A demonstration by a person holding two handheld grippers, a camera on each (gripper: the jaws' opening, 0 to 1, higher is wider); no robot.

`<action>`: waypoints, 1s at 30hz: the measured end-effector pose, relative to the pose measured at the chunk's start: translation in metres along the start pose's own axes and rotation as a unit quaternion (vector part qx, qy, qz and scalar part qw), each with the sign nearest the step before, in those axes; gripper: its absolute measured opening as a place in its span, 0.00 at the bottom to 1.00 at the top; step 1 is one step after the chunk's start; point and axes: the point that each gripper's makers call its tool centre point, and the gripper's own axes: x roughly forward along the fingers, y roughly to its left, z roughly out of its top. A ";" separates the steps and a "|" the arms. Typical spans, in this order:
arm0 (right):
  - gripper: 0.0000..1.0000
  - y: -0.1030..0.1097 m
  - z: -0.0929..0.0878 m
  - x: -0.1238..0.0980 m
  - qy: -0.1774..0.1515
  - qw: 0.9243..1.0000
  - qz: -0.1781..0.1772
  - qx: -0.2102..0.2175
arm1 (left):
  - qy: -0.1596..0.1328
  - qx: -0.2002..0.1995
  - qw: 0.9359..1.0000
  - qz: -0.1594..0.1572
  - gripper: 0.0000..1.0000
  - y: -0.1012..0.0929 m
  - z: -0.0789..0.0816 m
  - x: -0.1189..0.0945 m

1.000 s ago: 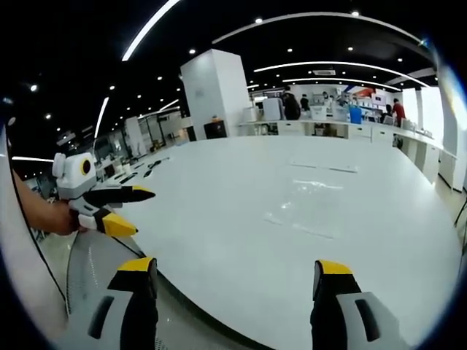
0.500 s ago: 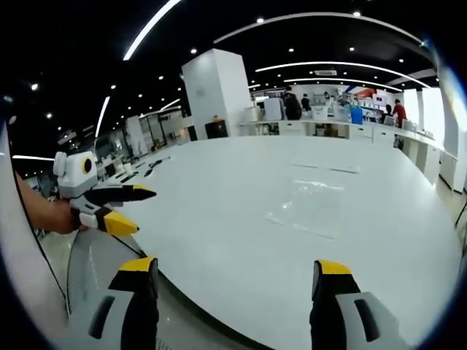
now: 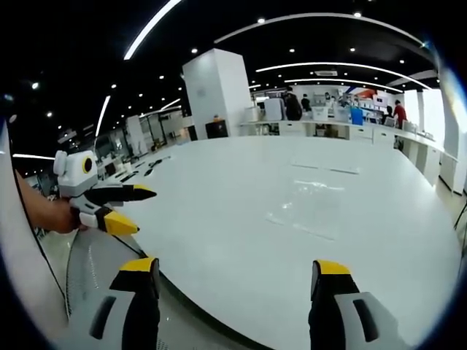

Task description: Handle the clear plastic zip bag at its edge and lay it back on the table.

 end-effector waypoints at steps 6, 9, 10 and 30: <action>0.85 0.000 0.000 0.000 0.000 1.000 0.000 -0.001 | 0.001 0.000 1.000 0.000 0.71 -0.001 0.000 0.000; 0.85 0.000 0.001 0.000 0.000 1.000 0.000 -0.001 | 0.001 0.001 1.000 0.000 0.71 -0.001 0.001 0.000; 0.85 0.001 0.001 0.000 0.000 1.000 0.001 -0.001 | 0.001 0.001 1.000 0.000 0.71 -0.001 0.001 0.000; 0.82 0.008 0.001 0.003 0.021 0.999 0.030 -0.013 | 0.002 -0.002 1.000 0.001 0.70 0.004 -0.003 0.000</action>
